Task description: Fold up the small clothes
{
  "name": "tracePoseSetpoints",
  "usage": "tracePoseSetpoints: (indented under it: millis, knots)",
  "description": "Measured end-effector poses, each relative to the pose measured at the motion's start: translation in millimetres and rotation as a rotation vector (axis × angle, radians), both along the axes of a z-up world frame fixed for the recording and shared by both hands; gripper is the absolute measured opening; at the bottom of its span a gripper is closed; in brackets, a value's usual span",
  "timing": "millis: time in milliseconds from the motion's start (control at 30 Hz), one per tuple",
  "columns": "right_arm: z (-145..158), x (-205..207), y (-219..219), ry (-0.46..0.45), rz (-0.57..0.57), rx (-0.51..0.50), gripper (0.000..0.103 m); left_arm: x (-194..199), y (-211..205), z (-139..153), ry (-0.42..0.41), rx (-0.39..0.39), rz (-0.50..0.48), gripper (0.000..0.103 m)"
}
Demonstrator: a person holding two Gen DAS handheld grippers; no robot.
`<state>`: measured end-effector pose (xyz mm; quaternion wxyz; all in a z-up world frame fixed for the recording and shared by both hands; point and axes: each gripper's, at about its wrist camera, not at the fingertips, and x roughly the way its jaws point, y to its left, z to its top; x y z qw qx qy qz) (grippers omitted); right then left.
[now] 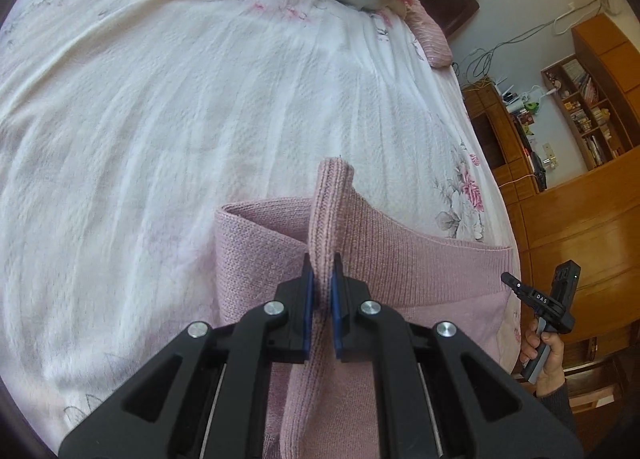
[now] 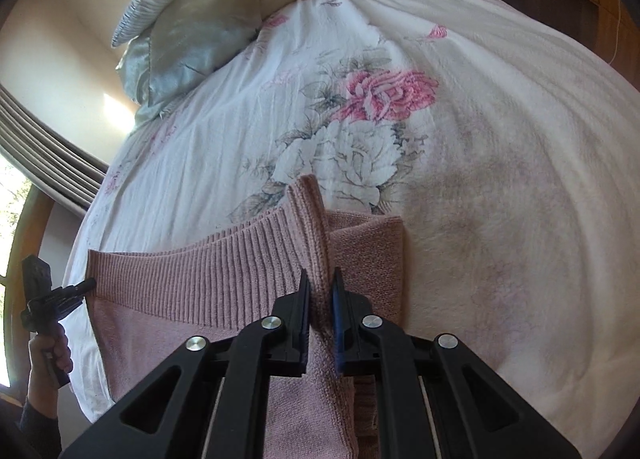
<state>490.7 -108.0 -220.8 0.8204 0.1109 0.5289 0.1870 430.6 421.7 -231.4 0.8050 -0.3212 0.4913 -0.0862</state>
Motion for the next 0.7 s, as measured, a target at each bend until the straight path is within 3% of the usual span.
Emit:
tracePoseSetpoints:
  millis: [133,267,533,700]
  knots:
    - [29,5,8,-0.058,0.019,0.010,0.009,4,2,23,-0.056,0.001,0.002,0.005]
    - [36,19,11,-0.059,0.003,0.001,0.009,16,7,27,-0.059,-0.001,0.019,0.005]
    - [-16,44,11,0.047,-0.041,-0.051,0.009,40,21,-35,0.093,-0.033,0.060,0.005]
    - [-42,51,6,0.086,-0.058,-0.044,0.009,45,23,-57,0.122,-0.041,0.068,0.006]
